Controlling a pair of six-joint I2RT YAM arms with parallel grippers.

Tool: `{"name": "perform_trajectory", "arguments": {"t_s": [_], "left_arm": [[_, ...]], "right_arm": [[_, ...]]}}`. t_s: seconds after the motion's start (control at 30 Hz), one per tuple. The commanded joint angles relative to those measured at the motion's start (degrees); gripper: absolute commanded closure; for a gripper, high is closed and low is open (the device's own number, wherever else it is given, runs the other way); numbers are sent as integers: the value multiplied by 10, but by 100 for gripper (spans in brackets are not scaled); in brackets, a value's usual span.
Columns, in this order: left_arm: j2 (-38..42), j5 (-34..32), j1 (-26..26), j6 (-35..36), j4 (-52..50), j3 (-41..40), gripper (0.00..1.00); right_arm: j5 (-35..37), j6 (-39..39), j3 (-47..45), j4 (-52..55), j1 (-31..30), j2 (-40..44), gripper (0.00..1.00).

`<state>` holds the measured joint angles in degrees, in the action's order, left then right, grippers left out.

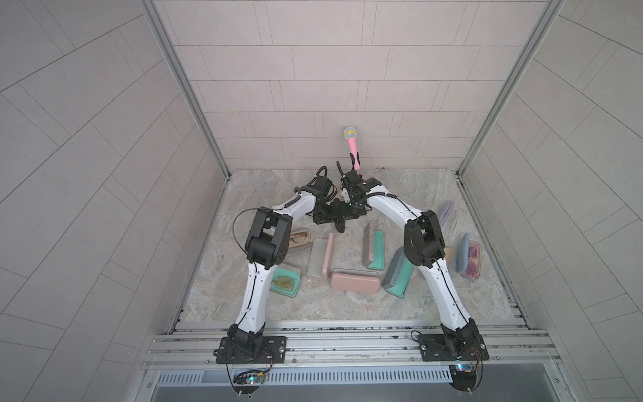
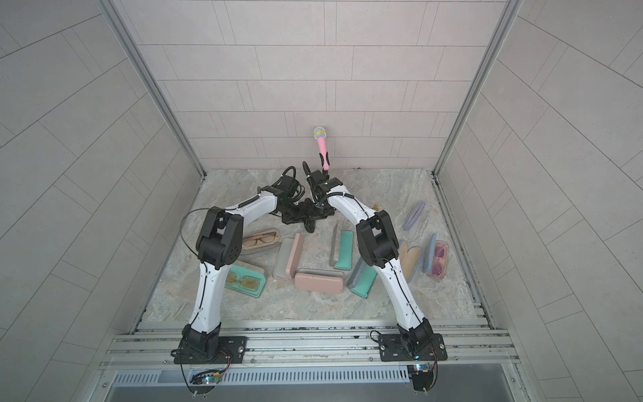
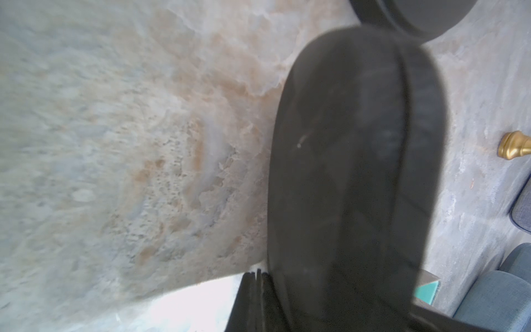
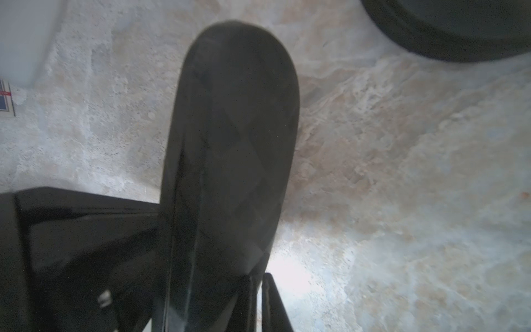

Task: Close the glasses case
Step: Close the glasses case at the center of the board.

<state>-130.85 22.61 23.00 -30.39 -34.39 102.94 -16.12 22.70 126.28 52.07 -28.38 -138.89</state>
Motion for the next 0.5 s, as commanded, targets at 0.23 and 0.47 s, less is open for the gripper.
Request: {"name": "perform_trajectory", "arguments": {"t_s": [0.23, 0.47], "left_arm": [[61, -5, -3, 10, 4, -22, 68], [82, -15, -7, 17, -15, -16, 62]], "right_arm": [[36, 18, -130, -75, -9, 109, 79], [64, 19, -225, -106, -1, 199, 74]]}}
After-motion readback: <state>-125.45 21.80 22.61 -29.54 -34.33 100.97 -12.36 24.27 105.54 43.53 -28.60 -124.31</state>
